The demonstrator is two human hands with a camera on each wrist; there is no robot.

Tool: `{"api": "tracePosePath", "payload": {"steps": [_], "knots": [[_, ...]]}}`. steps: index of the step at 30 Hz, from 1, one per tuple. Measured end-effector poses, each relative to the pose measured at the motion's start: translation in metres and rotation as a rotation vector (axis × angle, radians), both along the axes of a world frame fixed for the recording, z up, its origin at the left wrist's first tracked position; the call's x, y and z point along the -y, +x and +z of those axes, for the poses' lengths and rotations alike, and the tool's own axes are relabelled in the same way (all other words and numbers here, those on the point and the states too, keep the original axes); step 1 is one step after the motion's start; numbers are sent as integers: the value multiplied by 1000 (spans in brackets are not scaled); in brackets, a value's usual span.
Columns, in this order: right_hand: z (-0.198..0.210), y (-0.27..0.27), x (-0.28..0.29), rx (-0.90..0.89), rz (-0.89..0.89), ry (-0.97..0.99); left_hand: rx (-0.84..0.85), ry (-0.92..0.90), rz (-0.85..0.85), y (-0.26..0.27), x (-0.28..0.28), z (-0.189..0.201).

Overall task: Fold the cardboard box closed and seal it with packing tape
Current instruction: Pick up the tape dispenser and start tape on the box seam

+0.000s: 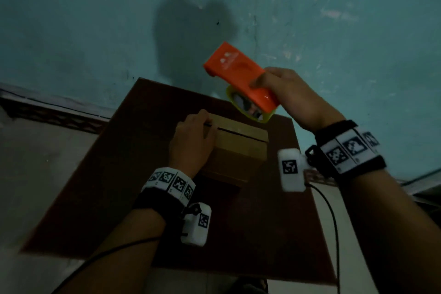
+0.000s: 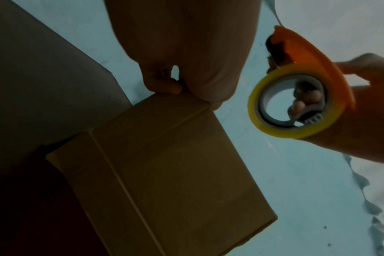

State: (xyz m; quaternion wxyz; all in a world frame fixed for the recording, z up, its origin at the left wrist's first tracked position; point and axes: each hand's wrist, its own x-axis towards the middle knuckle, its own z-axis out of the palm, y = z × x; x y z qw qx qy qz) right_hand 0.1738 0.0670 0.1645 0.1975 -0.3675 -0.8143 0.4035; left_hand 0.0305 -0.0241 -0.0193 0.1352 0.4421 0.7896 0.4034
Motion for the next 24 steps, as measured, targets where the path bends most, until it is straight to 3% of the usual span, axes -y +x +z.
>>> {"api": "tracePosePath", "payload": {"steps": [4,8,12,19,24], "knots": [[-5,-40,-9,297,102,138,78,53,30,2,6,-1],[-13,-60,-15,417,122,87,211,117,43,1,8,0],[-22,-71,-18,587,101,237,304,192,69,0,9,-4],[-31,-77,-26,696,37,187,555,286,102,0,8,-11],[-25,-73,-34,727,28,158,627,285,114,-5,8,-12]]}}
